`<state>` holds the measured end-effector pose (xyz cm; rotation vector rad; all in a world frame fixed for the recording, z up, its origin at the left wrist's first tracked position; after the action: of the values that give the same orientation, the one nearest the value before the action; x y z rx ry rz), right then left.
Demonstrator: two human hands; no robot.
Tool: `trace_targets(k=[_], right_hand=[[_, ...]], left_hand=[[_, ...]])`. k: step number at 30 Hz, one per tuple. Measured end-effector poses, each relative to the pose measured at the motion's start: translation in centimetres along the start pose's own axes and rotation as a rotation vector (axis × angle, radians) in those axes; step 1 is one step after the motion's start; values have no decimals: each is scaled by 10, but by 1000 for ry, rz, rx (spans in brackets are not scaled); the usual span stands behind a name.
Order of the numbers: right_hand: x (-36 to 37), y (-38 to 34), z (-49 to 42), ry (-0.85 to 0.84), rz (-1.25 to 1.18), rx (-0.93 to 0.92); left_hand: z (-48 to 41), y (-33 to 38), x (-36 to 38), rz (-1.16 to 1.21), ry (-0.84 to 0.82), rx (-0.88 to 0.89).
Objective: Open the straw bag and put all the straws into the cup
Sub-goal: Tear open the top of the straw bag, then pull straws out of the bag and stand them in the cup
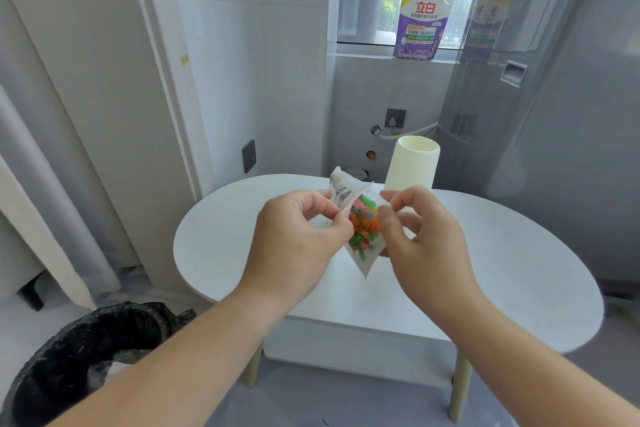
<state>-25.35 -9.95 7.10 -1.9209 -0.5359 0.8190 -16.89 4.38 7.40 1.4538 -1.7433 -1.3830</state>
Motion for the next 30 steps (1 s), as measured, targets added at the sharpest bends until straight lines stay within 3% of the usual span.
trace_targets(k=[3,5,10,13,16,19,22,25,30], right_hand=[[-5,0,-3,5,-54,33],[-6,-2,-4,3,-79,45],[-12,-8,-10,18,-404,206],[-14,-11,-10,-15,-620,295],[-14,-11,-8,-86,-814,380],[-18,-9,-8,-148,-989,477],[-22,-3,-10,-192,-1162,588],[-25,6,-12,-215,-1168,666],[-30,23,-18,-74,-1169,818]], left_hand=[[1,6,-2,-141,33,37],[3,4,3,-91,-23,-50],[8,-16,23,279,-143,-668],[6,-31,38,806,-205,-938],[-2,-30,48,1228,-255,-855],[-14,-21,54,1310,-154,-703],[-27,-15,57,1265,-43,-573],[-38,-10,61,1174,0,-504],[-44,-4,70,907,-31,-301]])
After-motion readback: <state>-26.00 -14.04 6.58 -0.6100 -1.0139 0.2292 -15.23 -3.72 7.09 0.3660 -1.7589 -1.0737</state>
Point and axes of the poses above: each hand's wrist, its own z-axis away from the middle knuckle, its own x-axis out of the palm, y = z × x, the point moved 2 cm from there along -z, towards the middle knuckle, and after that the axes turned 4 degrees about x, right-handed, at the moved point
